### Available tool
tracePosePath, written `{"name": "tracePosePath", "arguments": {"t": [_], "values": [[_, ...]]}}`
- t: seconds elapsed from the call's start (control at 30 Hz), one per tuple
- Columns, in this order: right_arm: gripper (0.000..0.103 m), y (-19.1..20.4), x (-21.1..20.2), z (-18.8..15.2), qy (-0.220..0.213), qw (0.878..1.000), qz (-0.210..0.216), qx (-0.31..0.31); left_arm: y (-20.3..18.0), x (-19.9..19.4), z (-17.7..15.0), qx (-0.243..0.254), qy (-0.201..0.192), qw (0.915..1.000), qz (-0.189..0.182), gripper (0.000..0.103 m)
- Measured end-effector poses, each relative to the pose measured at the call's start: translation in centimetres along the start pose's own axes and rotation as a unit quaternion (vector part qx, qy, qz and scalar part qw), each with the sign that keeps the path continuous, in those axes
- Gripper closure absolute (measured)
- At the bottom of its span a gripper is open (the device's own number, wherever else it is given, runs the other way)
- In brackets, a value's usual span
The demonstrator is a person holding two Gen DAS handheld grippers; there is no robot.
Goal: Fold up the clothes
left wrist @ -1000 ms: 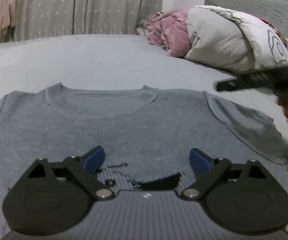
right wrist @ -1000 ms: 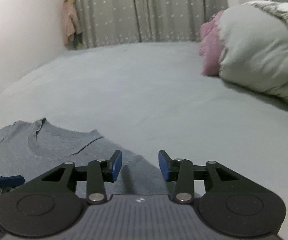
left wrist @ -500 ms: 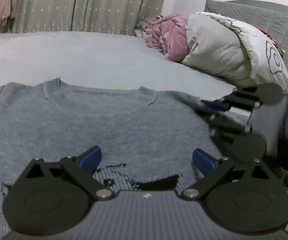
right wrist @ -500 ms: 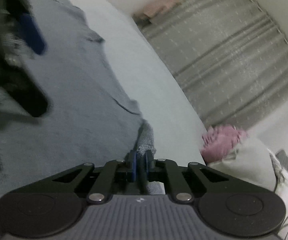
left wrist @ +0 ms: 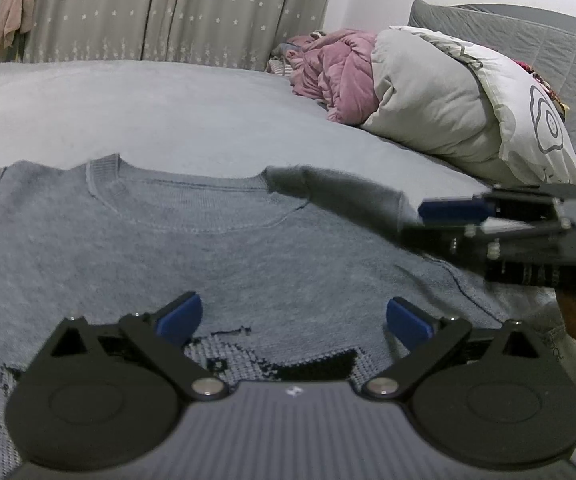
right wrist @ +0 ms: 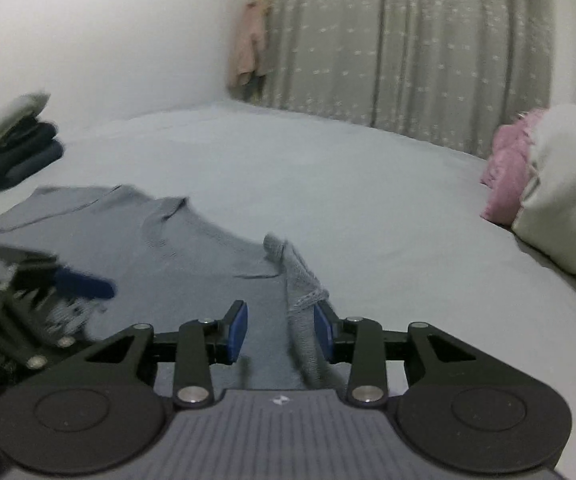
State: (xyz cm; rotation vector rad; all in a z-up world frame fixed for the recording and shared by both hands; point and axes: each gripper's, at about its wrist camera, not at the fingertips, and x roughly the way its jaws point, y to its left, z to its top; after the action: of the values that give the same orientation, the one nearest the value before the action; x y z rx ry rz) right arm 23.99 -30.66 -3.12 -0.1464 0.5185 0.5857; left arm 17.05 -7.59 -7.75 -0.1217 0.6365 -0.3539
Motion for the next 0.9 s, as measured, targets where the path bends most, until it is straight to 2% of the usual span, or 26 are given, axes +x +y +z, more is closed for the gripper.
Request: {"name": "tracePosePath", "arguments": {"t": [0.1, 0.23, 0.33, 0.43, 0.47, 0.5, 0.53, 0.57, 0.67, 0.73, 0.77, 0.8, 0.83, 0.87, 0.9], "values": [[0.064, -1.8, 0.2, -0.2, -0.007, 0.998, 0.007, 0.063, 0.0, 0.0, 0.0, 0.0, 0.0, 1.0, 0.0, 0.003], [0.064, -6.3, 1.2, -1.1, -0.027, 0.984, 0.012, 0.177, 0.0, 0.0, 0.0, 0.0, 0.0, 1.0, -0.001, 0.003], [0.062, -8.7, 2.3, -2.4, -0.023, 0.964, 0.065, 0.255, 0.0, 0.0, 0.0, -0.001, 0.0, 1.0, -0.001, 0.002], [0.062, -9.8, 3.7, -3.4, -0.013, 0.95, 0.106, 0.295, 0.1, 0.1, 0.0, -0.004, 0.0, 1.0, -0.005, 0.001], [0.066, -9.8, 4.0, -3.5, -0.009, 0.948, 0.113, 0.299, 0.2, 0.1, 0.0, -0.005, 0.0, 1.0, -0.007, 0.001], [0.085, -9.8, 4.4, -3.7, -0.005, 0.946, 0.121, 0.299, 0.2, 0.1, 0.0, -0.006, 0.0, 1.0, -0.008, 0.001], [0.095, -9.5, 4.5, -3.6, -0.003, 0.947, 0.133, 0.291, 0.3, 0.0, 0.0, -0.006, -0.001, 0.9999, -0.009, 0.001], [0.096, -9.2, 4.7, -3.6, -0.003, 0.95, 0.139, 0.28, 0.3, 0.0, 0.0, -0.007, -0.001, 0.9999, -0.009, 0.001], [0.098, -8.3, 4.7, -2.7, -0.016, 0.966, 0.084, 0.243, 0.3, 0.0, 0.0, -0.006, -0.001, 0.9999, -0.009, 0.001], [0.098, -7.2, 5.1, -1.5, -0.009, 0.981, -0.037, 0.19, 0.3, 0.0, 0.0, -0.006, -0.001, 0.9999, -0.01, 0.001], [0.102, -6.5, 5.6, -1.2, 0.004, 0.984, -0.073, 0.164, 0.4, -0.1, 0.0, -0.007, -0.001, 0.9999, -0.011, 0.001], [0.102, -5.8, 6.1, -0.9, 0.016, 0.984, -0.109, 0.138, 0.4, -0.1, 0.0, -0.007, -0.001, 0.9999, -0.011, 0.001], [0.1, -5.4, 6.6, -0.7, 0.029, 0.984, -0.125, 0.123, 0.4, -0.1, 0.0, -0.008, -0.001, 0.9999, -0.011, 0.001], [0.097, -5.3, 7.0, -0.6, 0.041, 0.984, -0.124, 0.119, 0.4, -0.1, 0.0, -0.007, -0.001, 0.9999, -0.01, 0.001], [0.088, -5.3, 6.9, -0.5, 0.044, 0.984, -0.124, 0.123, 0.4, -0.1, 0.0, -0.006, -0.001, 0.9999, -0.01, 0.001]]}}
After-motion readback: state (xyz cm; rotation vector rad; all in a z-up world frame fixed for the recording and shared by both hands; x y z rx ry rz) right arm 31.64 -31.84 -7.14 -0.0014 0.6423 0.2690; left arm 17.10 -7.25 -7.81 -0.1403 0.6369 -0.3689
